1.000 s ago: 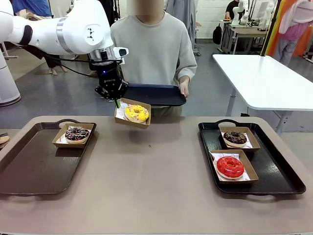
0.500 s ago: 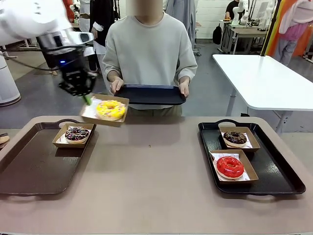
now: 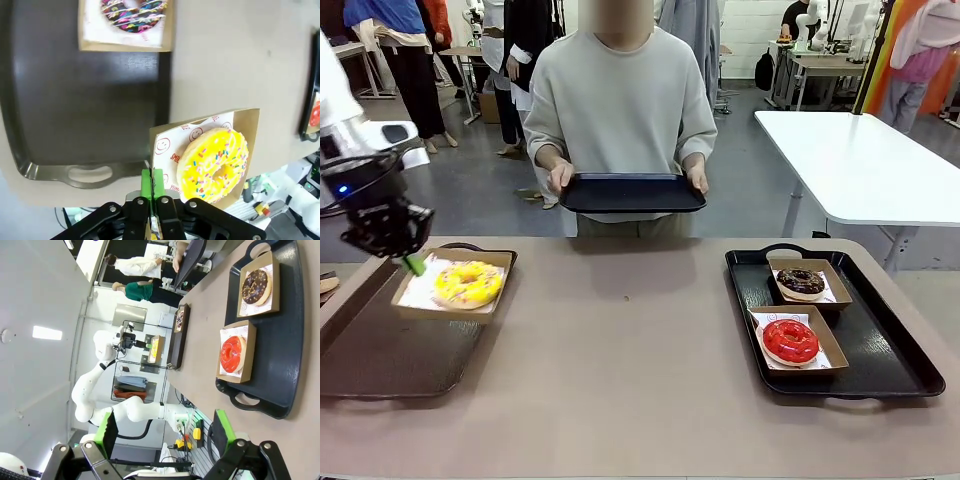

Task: Individually package the donuts and arrange them on the tray.
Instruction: Place the picked Paper togo box on the Handle tray.

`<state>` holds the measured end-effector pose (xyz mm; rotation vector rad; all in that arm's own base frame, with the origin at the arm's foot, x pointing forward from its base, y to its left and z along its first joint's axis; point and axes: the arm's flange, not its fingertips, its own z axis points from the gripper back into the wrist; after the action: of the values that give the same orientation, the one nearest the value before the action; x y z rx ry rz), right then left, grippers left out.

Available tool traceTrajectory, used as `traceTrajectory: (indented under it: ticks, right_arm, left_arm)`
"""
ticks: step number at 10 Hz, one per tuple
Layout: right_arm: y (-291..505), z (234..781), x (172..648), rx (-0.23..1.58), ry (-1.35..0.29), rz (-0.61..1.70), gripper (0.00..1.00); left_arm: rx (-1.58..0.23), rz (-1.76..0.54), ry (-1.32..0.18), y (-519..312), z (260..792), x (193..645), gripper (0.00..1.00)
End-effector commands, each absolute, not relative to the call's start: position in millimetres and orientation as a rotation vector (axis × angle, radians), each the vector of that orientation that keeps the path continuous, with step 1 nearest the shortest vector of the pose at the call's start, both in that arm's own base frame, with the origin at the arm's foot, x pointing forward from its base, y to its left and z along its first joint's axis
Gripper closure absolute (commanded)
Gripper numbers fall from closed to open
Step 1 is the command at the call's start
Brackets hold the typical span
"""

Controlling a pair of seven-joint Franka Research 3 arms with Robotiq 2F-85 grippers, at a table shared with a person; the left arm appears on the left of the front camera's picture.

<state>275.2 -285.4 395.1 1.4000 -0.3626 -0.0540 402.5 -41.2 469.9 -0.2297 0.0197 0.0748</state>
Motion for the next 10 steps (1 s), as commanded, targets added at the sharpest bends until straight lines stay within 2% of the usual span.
traceTrajectory:
  ticks: [1, 6, 10]
  right_arm:
    - [-286, 396, 274, 1.407, -0.372, -0.038, 0.00]
    - [-286, 396, 274, 1.407, -0.372, -0.038, 0.00]
    - [-286, 396, 274, 1.407, -0.372, -0.038, 0.00]
  left_arm:
    - [-0.186, 0.068, -0.032, -17, 452, 383, 0.99]
    - [-0.056, 0.075, 0.021, 8, 405, 405, 0.99]
    - [-0.082, 0.065, 0.030, 5, 409, 396, 0.99]
